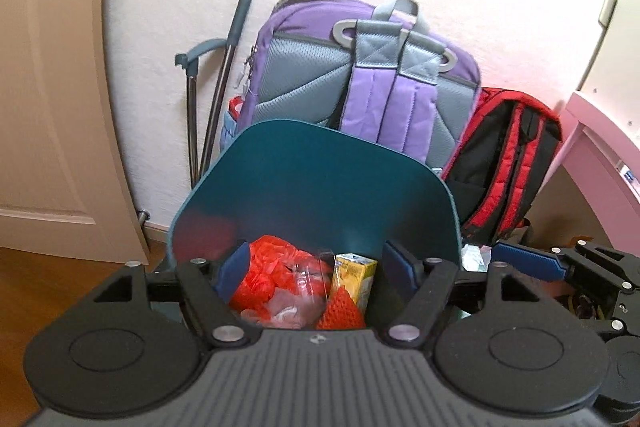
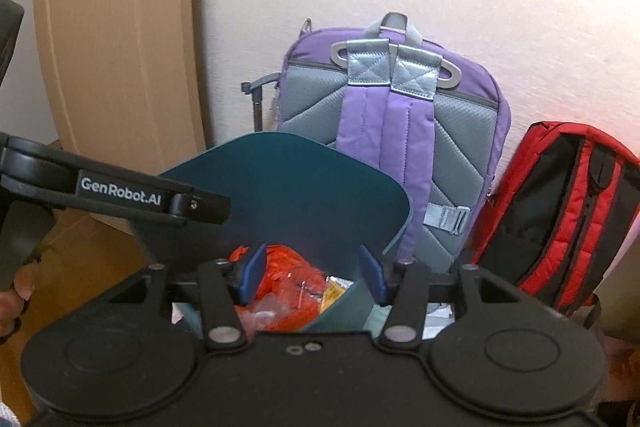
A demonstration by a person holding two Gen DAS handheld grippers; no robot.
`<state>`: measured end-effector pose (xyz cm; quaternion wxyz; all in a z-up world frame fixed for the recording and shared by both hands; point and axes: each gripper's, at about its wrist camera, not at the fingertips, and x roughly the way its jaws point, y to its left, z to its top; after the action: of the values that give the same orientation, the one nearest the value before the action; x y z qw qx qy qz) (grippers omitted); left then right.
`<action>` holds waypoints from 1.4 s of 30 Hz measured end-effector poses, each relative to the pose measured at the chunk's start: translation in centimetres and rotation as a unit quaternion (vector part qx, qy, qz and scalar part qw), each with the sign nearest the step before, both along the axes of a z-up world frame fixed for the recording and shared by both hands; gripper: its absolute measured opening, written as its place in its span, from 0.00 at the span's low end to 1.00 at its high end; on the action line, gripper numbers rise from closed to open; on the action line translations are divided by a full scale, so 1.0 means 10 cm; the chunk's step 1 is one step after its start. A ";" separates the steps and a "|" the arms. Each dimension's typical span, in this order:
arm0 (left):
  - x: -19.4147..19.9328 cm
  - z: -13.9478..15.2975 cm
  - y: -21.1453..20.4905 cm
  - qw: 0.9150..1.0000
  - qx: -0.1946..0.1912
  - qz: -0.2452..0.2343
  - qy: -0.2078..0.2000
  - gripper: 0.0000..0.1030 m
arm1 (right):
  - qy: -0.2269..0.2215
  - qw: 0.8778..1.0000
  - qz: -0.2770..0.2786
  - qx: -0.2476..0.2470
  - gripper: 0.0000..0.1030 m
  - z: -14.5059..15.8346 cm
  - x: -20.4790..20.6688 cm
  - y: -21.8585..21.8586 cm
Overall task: Collect trash
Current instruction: 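Open both grippers to drop the container and mesh into the wastebasket, then lower both tools back toward the wrappers and tissues on the floor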
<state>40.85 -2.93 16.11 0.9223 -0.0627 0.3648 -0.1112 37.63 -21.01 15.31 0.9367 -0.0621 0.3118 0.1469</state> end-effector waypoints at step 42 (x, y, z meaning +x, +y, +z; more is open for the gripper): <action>-1.38 -2.88 2.21 0.968 0.066 0.093 0.224 0.98 | 0.312 0.938 0.149 -0.022 0.52 -2.79 -1.10 1.22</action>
<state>27.09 19.22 -12.72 0.8256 -0.0585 0.5609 0.0164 26.63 -8.81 -12.62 0.7580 -0.0797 0.5789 0.2897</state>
